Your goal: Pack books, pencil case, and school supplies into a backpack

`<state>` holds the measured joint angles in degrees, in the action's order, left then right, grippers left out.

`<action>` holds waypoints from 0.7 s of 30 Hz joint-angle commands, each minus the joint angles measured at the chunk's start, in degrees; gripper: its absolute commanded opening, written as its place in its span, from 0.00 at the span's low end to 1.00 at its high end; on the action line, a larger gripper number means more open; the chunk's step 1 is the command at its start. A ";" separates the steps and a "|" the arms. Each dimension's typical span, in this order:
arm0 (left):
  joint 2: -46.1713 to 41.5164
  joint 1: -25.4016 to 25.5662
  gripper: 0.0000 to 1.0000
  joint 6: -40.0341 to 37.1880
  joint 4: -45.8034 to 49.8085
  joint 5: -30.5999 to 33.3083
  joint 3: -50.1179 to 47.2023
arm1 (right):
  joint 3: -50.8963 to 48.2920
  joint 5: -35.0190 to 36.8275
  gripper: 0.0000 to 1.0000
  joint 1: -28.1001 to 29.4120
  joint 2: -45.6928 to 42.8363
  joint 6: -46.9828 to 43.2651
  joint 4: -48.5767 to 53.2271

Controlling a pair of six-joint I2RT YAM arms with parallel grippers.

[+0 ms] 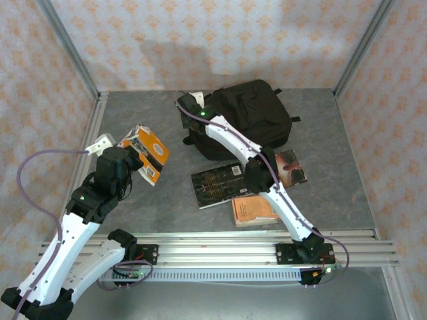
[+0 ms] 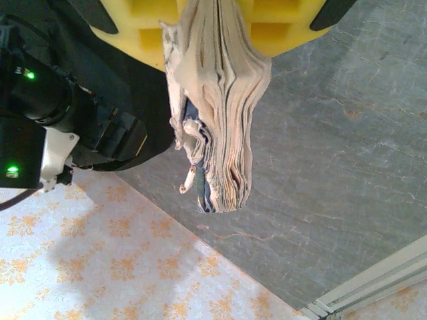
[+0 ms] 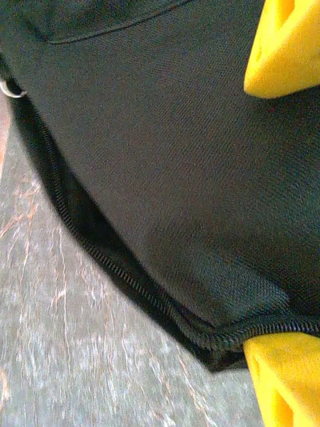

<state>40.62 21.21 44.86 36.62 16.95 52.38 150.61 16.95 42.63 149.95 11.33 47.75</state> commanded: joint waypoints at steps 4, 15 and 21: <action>-0.10 -0.56 0.00 -0.43 -4.01 1.11 0.40 | 1.11 6.83 0.47 -1.23 0.62 -0.99 1.76; 0.40 -1.37 0.00 -0.56 -4.07 0.94 1.19 | -10.72 6.32 0.00 -1.53 -14.61 -7.59 -3.29; 3.54 -1.70 0.00 -1.02 -8.55 -9.43 3.80 | -16.45 -12.12 0.00 -3.98 -24.67 -6.59 -1.74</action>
<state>43.38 19.81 44.60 34.89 12.58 52.77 135.09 15.05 39.70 132.20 5.04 45.67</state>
